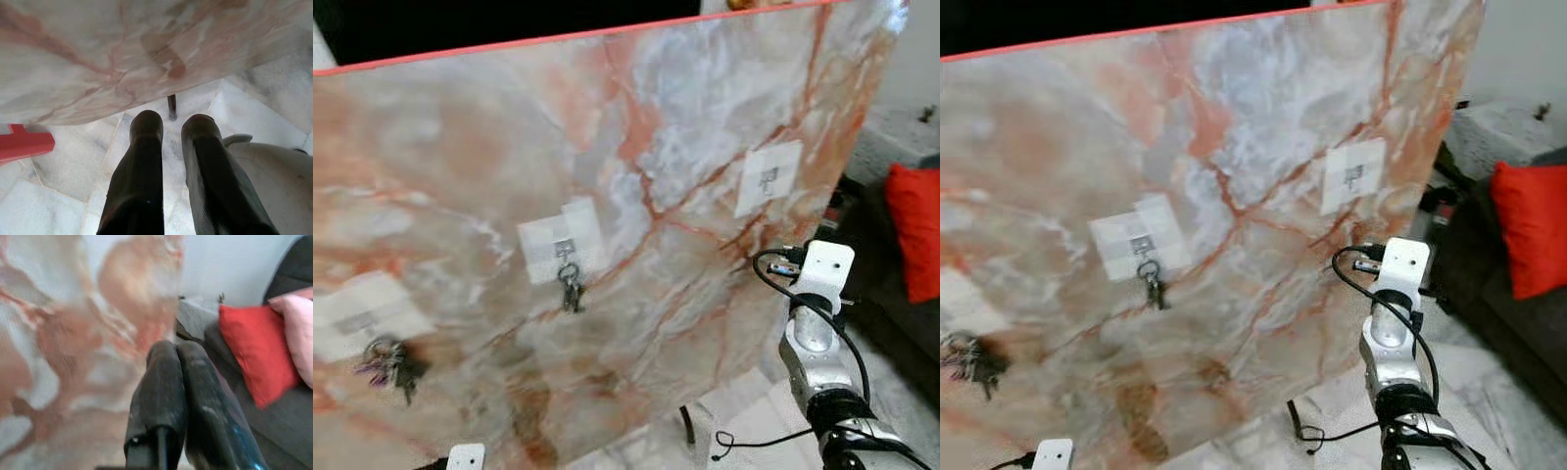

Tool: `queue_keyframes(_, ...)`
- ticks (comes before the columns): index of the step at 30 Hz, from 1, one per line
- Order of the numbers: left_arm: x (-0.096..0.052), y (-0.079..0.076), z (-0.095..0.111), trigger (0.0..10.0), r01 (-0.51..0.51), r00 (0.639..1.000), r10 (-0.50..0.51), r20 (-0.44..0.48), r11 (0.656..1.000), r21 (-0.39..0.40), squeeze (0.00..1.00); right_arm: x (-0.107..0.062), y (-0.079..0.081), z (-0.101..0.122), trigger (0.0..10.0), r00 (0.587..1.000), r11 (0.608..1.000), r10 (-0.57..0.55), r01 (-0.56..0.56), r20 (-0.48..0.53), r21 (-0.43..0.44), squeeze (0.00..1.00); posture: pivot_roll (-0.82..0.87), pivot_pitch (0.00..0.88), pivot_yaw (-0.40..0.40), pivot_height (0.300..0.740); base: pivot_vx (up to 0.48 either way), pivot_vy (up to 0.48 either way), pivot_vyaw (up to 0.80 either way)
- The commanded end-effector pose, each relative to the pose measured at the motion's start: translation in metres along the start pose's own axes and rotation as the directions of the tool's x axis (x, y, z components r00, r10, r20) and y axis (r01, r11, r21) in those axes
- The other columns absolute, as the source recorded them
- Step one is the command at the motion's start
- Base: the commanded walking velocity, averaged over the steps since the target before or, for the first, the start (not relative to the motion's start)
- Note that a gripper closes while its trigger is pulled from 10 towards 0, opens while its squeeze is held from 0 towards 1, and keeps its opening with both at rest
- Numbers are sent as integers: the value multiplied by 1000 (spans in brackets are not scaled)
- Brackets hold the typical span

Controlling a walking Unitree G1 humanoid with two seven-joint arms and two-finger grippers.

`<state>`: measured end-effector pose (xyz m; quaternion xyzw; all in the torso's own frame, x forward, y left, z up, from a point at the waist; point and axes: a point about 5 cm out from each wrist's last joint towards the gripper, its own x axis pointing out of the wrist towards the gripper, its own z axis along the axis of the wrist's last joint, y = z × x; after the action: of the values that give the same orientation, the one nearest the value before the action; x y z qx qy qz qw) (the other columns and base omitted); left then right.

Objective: Hang keys on a hook

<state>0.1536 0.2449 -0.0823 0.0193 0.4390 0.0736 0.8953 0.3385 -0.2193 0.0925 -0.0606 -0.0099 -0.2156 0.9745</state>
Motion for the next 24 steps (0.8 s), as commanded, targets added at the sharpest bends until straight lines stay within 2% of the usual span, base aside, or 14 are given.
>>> queue_keyframes(1, 0, -1, -1, 10000, 3, 1000, -3, -8, 1000, 3, 0, 2, -6, 0, 10000, 1000, 1000, -22, 22, -1, -1, 0, 109, 0, 1, 740, 0, 0, 0)
queue_keyframes(13, 0, -1, -1, 10000, 10, 1000, -10, -7, 1000, 10, 0, 2, -7, 0, 10000, 999, 999, -33, 33, -5, 5, 0, 109, 0, 1, 740, 0, 0, 0)
queue_keyframes(24, 0, -2, 0, 10000, 12, 1000, -12, -5, 1000, 7, 0, 3, -7, 0, 10000, 999, 999, -35, 35, -7, 3, 0, 111, 0, -1, 740, 264, 0, 0)
